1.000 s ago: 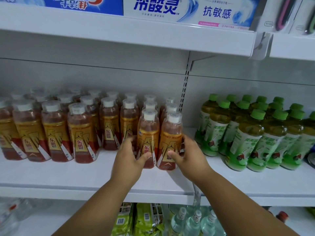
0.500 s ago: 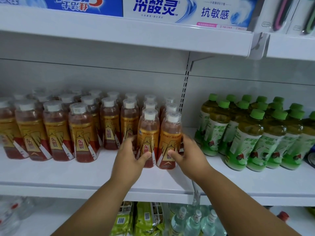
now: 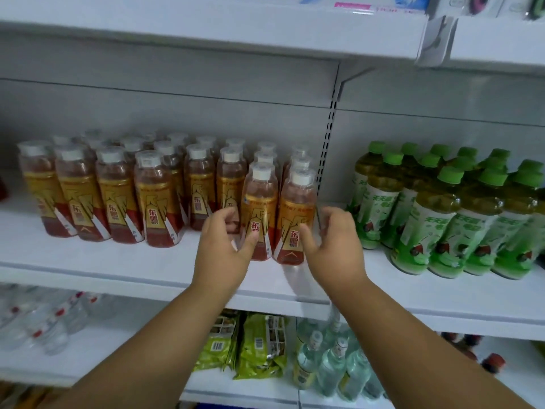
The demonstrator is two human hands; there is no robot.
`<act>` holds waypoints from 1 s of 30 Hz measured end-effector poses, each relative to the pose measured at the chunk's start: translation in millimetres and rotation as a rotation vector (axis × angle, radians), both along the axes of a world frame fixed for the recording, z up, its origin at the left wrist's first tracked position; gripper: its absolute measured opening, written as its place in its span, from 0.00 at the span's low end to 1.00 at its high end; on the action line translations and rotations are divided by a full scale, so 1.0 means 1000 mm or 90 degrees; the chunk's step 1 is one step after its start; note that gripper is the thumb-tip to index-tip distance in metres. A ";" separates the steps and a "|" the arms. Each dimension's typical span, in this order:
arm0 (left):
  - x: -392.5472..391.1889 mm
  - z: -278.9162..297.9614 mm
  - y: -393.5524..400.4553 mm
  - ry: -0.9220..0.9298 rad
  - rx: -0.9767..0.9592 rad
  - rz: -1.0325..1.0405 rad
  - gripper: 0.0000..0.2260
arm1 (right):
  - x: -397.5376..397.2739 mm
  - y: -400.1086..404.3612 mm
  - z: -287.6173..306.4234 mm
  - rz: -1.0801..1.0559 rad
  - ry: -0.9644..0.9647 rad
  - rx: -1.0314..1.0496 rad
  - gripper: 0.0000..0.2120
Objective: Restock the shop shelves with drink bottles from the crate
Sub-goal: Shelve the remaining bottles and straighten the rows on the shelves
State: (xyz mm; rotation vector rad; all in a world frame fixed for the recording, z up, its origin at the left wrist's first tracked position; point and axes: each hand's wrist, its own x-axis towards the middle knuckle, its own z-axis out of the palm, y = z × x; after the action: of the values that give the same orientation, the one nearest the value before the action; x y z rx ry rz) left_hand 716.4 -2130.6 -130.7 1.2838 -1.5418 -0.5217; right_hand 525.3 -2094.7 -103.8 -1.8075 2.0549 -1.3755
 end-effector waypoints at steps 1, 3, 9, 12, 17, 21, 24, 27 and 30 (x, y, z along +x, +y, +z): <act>0.000 0.003 0.016 0.032 -0.043 0.011 0.16 | 0.006 0.014 0.001 0.015 -0.041 -0.055 0.06; -0.002 0.009 0.048 0.069 -0.096 0.002 0.04 | 0.022 0.041 0.005 0.095 -0.093 -0.105 0.05; -0.014 0.015 0.130 0.086 -0.114 -0.032 0.04 | 0.043 0.099 0.007 0.281 -0.121 -0.085 0.05; -0.016 0.012 0.167 0.075 -0.109 0.035 0.05 | 0.035 0.127 -0.002 0.347 -0.113 -0.049 0.05; -0.016 -0.012 0.251 0.045 -0.070 0.143 0.04 | 0.023 0.183 -0.025 0.463 -0.128 0.020 0.07; -0.005 -0.028 0.323 0.006 -0.054 0.218 0.04 | 0.042 0.228 -0.045 0.550 -0.112 0.061 0.05; 0.016 -0.031 0.380 -0.019 -0.041 0.282 0.04 | 0.065 0.270 -0.056 0.624 -0.124 0.095 0.04; 0.039 -0.030 0.426 -0.030 -0.051 0.361 0.04 | 0.087 0.301 -0.055 0.705 -0.112 0.099 0.05; 0.059 -0.030 0.464 -0.013 -0.063 0.416 0.05 | 0.115 0.319 -0.049 0.742 -0.111 0.106 0.06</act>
State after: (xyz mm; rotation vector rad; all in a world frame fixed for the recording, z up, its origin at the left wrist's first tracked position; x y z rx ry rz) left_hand 775.7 -1666.5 -160.5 1.6120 -1.0560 -0.0111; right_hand 640.7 -1775.9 -153.3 -2.0847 0.6724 -0.8839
